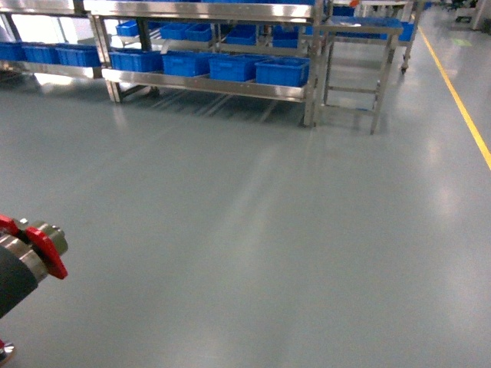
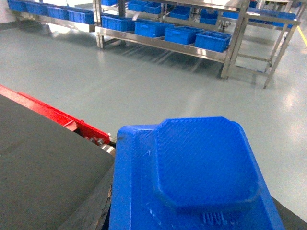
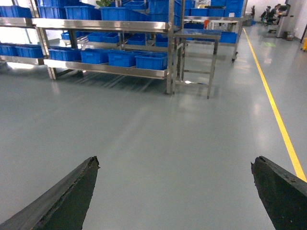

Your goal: Pick blue part to blue bin on bottom shelf

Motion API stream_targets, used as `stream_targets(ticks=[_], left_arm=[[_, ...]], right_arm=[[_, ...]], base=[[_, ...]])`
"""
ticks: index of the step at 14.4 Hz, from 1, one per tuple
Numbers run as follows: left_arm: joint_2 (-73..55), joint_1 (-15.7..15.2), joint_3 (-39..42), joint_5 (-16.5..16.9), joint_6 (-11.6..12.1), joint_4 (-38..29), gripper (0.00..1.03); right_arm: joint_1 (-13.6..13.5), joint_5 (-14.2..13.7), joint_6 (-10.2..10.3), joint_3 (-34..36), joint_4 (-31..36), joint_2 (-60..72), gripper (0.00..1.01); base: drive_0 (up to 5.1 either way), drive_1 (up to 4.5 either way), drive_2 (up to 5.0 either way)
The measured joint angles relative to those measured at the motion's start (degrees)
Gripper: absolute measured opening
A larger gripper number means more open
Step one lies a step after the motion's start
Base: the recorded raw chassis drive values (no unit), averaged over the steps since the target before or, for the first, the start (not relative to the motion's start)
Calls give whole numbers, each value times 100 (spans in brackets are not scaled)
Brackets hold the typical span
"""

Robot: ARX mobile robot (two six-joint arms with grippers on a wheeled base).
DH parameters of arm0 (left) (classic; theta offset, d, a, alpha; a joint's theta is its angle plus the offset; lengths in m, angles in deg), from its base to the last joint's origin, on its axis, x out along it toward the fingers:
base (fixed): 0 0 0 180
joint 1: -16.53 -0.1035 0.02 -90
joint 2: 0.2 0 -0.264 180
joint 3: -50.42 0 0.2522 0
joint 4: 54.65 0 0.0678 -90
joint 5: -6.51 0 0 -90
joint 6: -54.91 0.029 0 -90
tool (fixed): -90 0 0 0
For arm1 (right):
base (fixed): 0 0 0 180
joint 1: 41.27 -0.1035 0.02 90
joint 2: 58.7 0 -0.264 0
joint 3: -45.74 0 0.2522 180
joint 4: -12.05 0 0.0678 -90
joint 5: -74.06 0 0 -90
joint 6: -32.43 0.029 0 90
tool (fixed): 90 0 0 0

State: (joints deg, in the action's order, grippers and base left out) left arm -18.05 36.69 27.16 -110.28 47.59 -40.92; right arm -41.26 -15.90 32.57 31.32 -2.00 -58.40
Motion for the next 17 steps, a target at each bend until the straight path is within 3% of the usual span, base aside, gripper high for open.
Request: stream_targets(ticks=[12,14,17], left_arm=[[0,0,0,-2,0,-2,44],[-7,13,0,24,0,0,44],[24,-2,0,-7,-2,-20,44]], right_arm=[[0,-2,2,0,0,0,98],[2,-13,2,0,0,0,98],[0,-2,2,0,15,0,98]], base=[[-156,-156,-156],[0,0,0],[10,441,-421]])
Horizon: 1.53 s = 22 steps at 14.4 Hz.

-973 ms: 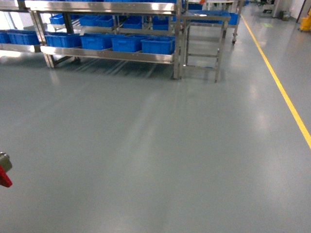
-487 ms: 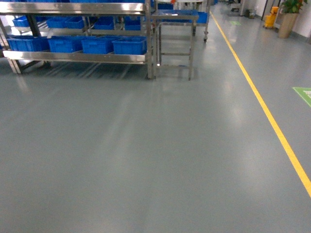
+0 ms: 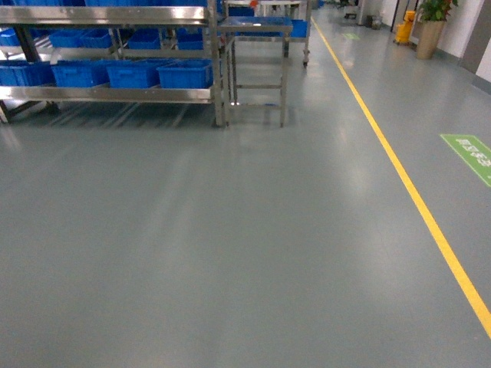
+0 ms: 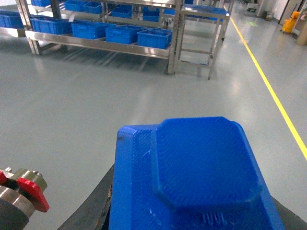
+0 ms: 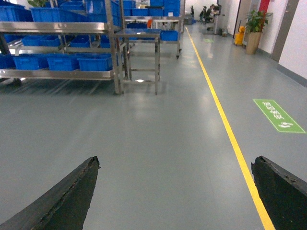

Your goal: Pick blue part to blue bin on bottom shelf

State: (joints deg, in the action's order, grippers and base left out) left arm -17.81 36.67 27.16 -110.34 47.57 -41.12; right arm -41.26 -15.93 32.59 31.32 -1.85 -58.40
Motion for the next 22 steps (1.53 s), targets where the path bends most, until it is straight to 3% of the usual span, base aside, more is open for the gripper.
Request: stream_targets(ticks=[22], left_arm=[[-28,0,0,7,0,0,44]], right_arm=[[0,0,0,0,-26,0,98]], base=[[1,434,-432]])
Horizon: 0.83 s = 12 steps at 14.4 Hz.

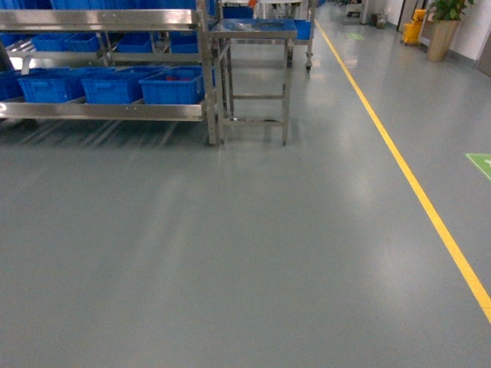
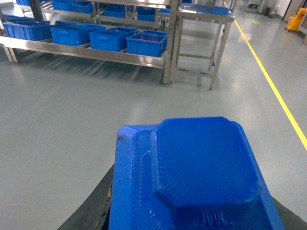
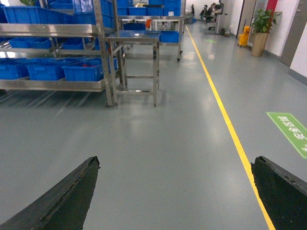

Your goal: Pick blue part to blue bin on bottom shelf

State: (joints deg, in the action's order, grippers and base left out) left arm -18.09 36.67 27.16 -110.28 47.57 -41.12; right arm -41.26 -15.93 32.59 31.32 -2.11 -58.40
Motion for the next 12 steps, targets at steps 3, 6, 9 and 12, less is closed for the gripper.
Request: stream_targets(ticks=[3,6,9,12], left_arm=[[4,2,0,0,0,9,44],[2,0,0,-2,0,11,44],[0,2,0,-4,0,22,44],[-7,2,0,-2,0,26,44]], right_arm=[[0,2,-2,0,11,0,98],[0,0,-2,0,17,0,98],[0,0,0,0,20,0,98],[0,0,0,0,17,0,98]], base=[[6,439,-428],[4,437,-429],[7,441,-426],[5,438,-428]])
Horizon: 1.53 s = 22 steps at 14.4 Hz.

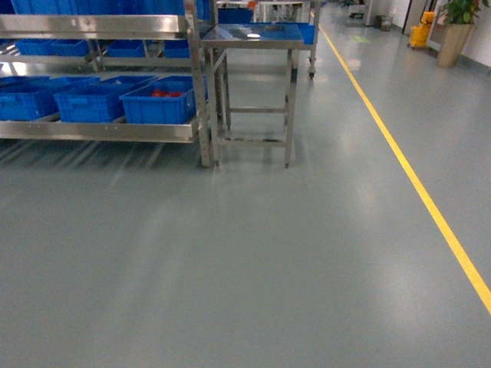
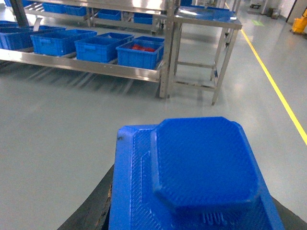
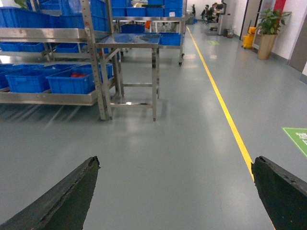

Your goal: Pick blue part to blue bin on bottom shelf

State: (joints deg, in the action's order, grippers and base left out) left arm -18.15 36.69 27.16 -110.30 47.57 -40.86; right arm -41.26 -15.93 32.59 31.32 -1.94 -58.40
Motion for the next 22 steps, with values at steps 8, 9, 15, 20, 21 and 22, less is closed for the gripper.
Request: stream_targets(ticks=[8,9,15,20,21,22], left_arm=[[7,0,0,2,0,-9,44],[7,0,0,4,0,-7,44],[9,0,0,0,0,-20,44],[17,0,0,-2,0,-28,44],[9,0,0,0,0,-2,44],[9,0,0,0,0,-11,44]], right_arm=[[0,0,0,0,-15,0,98],[0,2,-2,0,-9,0,98],[0,0,0,0,4,0,98],[0,0,0,0,11,0,98],[0,0,0,0,-11,0,98],[0,0,0,0,-4,0,98]], base=[[-10,423,-444],[-12,422,-445],[-7,426,-440],[1,435,-432],[12,445,-421],[13,447,-420]])
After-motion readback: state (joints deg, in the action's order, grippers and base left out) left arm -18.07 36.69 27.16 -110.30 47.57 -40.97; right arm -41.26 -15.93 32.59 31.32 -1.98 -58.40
